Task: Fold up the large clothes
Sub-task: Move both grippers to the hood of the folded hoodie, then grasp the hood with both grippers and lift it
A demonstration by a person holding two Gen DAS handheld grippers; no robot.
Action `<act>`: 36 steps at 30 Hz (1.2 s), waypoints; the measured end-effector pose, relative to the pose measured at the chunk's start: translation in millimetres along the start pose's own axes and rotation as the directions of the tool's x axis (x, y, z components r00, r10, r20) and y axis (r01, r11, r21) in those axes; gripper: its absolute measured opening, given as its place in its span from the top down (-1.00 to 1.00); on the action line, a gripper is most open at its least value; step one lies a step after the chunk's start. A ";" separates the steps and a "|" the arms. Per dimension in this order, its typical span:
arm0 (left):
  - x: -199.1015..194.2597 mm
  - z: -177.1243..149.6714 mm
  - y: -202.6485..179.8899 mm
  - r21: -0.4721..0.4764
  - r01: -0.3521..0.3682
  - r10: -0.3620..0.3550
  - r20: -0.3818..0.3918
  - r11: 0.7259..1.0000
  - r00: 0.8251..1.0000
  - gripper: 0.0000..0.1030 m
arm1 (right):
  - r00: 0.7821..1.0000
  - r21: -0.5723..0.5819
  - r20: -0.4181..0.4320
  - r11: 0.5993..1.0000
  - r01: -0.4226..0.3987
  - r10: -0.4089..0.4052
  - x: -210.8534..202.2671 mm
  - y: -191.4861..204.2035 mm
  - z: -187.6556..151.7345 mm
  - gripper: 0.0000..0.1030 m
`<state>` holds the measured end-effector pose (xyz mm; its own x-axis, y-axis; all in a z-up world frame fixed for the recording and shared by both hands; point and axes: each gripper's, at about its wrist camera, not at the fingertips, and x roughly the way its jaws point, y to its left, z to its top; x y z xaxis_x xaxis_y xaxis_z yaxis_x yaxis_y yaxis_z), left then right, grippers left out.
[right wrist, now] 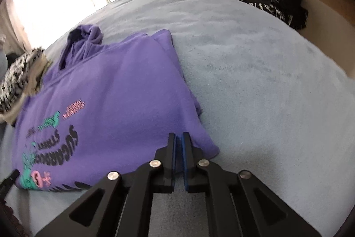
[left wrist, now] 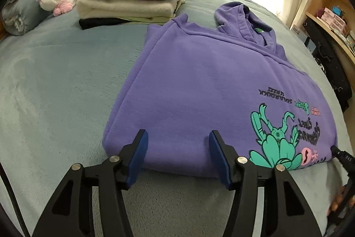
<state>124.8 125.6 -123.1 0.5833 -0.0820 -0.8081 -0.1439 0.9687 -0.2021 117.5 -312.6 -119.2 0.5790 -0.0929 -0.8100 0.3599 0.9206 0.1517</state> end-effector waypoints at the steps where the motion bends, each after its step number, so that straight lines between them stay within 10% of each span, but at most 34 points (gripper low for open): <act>1: -0.9 1.2 -0.1 -0.001 0.001 -0.001 -0.006 1.000 1.000 -0.08 | 1.000 0.012 -0.003 1.000 -0.013 0.013 -1.0 -1.3 0.9 0.86; 7: -6.9 17.9 -1.8 0.004 -0.030 0.030 -0.048 1.000 0.998 -0.08 | 0.997 -0.013 -0.071 1.000 0.026 -0.027 -4.6 9.3 5.8 0.84; 13: -20.0 46.1 -13.1 0.027 -0.063 0.064 -0.007 0.998 0.998 -0.08 | 0.997 -0.060 -0.079 0.998 -0.015 0.010 -15.6 40.9 13.6 0.16; 20: -9.7 83.4 -39.3 0.056 -0.029 0.029 0.015 0.998 0.999 -0.08 | 0.981 -0.136 -0.031 0.972 -0.192 0.189 -26.0 100.6 42.8 0.16; 36: 59.9 251.1 -95.3 0.132 0.007 -0.023 0.123 0.991 0.992 -0.08 | 0.953 -0.202 0.127 0.948 -0.247 0.276 19.1 184.1 208.5 0.16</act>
<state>374.2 87.1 -13.3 0.6801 -0.0748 -0.7293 -0.0332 0.9906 -0.1326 347.3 -224.0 11.3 0.7440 0.1172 -0.6579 0.0504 0.9719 0.2301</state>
